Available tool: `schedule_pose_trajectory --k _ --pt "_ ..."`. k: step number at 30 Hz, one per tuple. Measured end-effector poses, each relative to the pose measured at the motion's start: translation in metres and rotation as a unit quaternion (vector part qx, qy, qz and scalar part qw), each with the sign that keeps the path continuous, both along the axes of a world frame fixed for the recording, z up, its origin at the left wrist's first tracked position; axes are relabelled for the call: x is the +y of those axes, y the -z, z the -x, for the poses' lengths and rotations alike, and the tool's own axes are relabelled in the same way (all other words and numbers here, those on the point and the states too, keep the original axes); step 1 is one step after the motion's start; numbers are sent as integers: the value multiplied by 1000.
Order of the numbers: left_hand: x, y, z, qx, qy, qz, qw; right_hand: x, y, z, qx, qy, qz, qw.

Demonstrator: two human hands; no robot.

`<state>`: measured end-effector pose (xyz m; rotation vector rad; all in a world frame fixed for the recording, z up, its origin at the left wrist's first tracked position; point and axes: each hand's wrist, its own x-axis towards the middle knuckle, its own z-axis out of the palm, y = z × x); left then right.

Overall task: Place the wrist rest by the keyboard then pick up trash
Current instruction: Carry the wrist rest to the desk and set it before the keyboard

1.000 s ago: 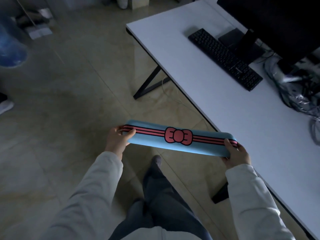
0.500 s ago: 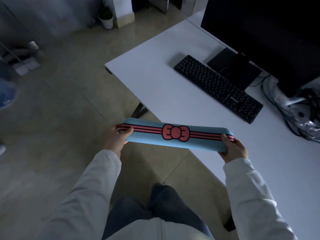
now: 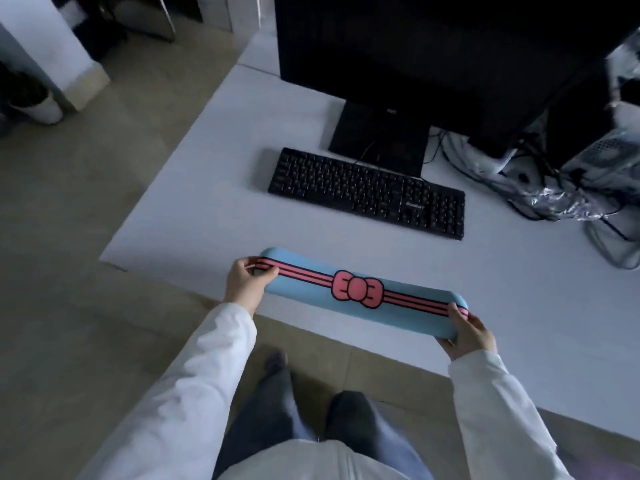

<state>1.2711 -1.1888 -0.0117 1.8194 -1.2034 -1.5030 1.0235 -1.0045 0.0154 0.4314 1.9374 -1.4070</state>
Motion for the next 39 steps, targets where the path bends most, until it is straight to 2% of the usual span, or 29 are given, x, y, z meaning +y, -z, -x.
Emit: schedule_pose_trajectory --k 7,14,28,34,39 --pt "-59 6 23 -22 127 -17 991 2 3 -35 9 96 -53 994" --pt "-74 8 56 -40 200 -5 979 12 10 -50 8 156 -100 983" --pt "-83 12 82 -139 227 1 964 17 21 -51 -31 192 -85 977" --pt "-84 16 80 -168 240 2 956 15 22 -45 -39 175 -74 981" --pt "-92 16 74 -175 212 12 962 20 29 -40 15 162 -115 980"
